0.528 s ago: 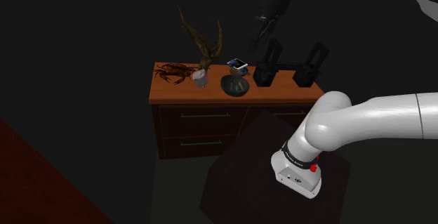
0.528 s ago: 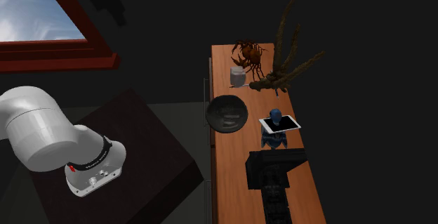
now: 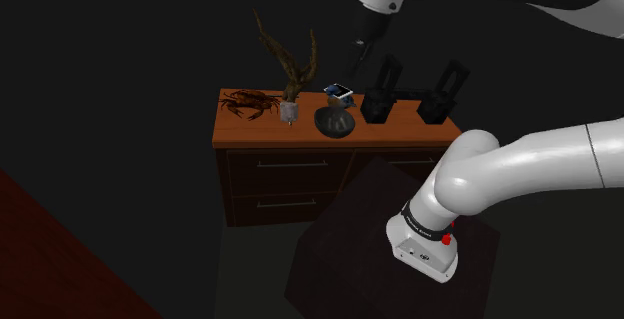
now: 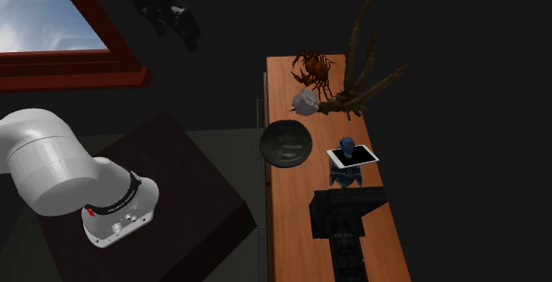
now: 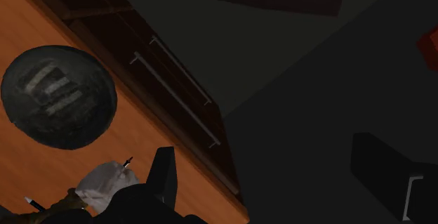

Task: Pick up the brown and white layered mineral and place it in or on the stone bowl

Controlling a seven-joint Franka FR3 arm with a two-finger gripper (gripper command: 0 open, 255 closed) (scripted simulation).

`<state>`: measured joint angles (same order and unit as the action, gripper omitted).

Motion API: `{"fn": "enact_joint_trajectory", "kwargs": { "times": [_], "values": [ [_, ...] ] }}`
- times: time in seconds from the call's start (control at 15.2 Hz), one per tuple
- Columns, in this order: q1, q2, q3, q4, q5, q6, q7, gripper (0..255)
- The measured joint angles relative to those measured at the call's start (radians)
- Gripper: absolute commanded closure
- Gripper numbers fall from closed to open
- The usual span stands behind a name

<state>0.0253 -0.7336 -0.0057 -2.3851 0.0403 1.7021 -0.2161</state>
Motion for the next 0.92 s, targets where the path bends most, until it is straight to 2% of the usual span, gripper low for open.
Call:
{"fn": "enact_joint_trajectory", "kwargs": {
  "times": [0.33,0.92],
  "values": [
    [0.005,0.117,-0.062,-0.036,-0.040,0.146,-0.141,0],
    [0.023,0.432,-0.164,0.017,-0.066,0.400,-0.395,0]
  ]
}}
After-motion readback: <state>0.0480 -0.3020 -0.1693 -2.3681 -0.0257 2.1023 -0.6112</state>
